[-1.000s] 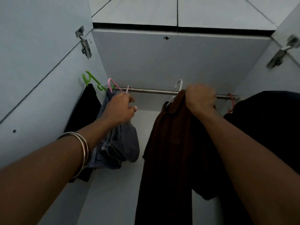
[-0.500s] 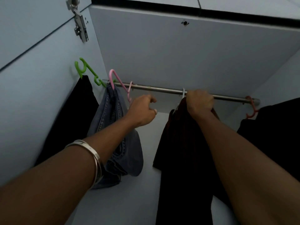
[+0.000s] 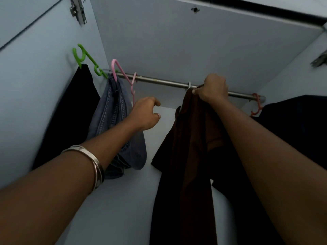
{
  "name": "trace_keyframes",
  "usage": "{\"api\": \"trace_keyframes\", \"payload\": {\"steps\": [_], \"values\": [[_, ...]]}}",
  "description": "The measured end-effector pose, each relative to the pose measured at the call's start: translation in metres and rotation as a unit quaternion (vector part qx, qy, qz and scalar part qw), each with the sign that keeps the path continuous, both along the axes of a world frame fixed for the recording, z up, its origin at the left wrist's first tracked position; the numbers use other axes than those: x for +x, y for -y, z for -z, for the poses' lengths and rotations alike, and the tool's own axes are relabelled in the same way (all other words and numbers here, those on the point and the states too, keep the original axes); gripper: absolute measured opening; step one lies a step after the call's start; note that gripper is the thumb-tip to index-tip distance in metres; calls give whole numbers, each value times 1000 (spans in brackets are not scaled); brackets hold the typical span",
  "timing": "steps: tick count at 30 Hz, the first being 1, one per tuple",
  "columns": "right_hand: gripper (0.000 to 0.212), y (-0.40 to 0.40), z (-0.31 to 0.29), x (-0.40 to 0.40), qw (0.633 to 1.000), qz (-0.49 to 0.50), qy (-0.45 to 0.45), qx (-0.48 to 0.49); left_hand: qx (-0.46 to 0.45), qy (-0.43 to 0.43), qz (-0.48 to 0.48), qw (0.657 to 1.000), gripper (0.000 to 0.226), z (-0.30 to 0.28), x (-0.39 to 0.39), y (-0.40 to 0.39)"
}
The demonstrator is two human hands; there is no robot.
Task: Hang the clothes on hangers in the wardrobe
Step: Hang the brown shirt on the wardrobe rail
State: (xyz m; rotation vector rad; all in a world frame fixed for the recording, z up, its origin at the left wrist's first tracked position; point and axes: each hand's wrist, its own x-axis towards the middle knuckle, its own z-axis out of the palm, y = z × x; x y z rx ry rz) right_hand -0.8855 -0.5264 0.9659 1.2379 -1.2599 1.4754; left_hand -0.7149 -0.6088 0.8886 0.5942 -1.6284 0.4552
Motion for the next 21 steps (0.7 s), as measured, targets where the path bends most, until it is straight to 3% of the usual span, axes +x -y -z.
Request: {"api": "trace_keyframes", "payload": {"steps": [4, 11, 18, 21], "values": [[60, -22, 20, -1, 996, -75, 33, 34, 18, 16, -19, 1000, 42, 15, 0, -25], [57, -66, 81, -1, 986, -136, 56, 80, 54, 40, -68, 995, 43, 54, 0, -86], [58, -130, 183, -3, 967, -208, 87, 123, 123, 73, -79, 987, 43, 143, 2, -180], [59, -155, 227, 7, 942, -284, 115, 137, 142, 46, -60, 987, 38, 183, 12, -224]]}}
